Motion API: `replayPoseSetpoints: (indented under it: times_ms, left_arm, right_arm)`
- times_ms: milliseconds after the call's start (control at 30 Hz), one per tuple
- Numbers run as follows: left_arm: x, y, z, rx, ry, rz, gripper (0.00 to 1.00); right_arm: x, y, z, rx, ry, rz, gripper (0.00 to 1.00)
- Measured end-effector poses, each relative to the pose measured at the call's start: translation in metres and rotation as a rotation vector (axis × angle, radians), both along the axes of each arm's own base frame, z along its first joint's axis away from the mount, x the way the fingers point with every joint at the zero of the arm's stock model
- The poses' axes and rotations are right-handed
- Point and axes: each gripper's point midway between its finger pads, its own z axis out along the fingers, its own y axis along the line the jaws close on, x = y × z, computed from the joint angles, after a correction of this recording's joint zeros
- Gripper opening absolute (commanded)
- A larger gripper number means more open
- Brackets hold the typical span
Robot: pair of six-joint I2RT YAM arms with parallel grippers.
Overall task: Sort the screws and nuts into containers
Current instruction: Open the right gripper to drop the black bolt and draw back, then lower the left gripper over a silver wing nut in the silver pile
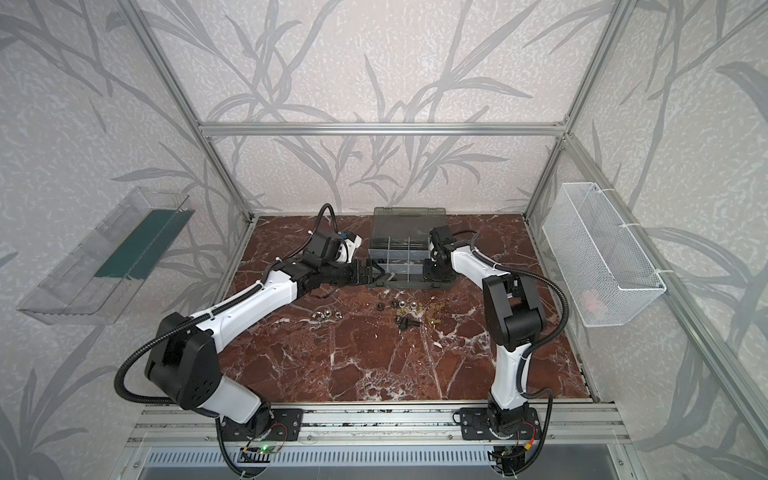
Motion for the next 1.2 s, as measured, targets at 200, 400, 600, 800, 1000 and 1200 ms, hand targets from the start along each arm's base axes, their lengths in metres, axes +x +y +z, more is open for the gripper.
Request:
replayPoseSetpoints:
  times_ms: [200,400,600,800,1000,1200]
  left_arm:
    - [-0.004,0.008,-0.008,0.052,0.021,0.012,0.99]
    - [-0.007,0.024,-0.003,0.125,0.004,0.040,0.99]
    - [-0.010,0.043,-0.001,0.212,-0.007,0.084,0.99]
    - [-0.012,0.064,-0.005,0.287,-0.002,0.143,1.00]
    - [-0.018,0.086,-0.020,0.373,0.028,0.209,0.99]
    - [-0.026,0.100,-0.043,0.410,0.094,0.245,0.97]
  right_arm:
    - [0.000,0.002,0.002,0.011,0.000,0.001,0.45]
    - [0.001,0.004,0.028,0.033,-0.055,0.001,0.53]
    - [-0.001,0.012,0.072,0.057,-0.156,0.024,0.68]
    - [-0.017,0.033,0.107,0.080,-0.234,0.087,0.89]
    - [-0.044,0.058,0.119,0.032,-0.306,0.181,0.99]
    - [-0.076,0.072,0.103,0.011,-0.325,0.251,0.99]
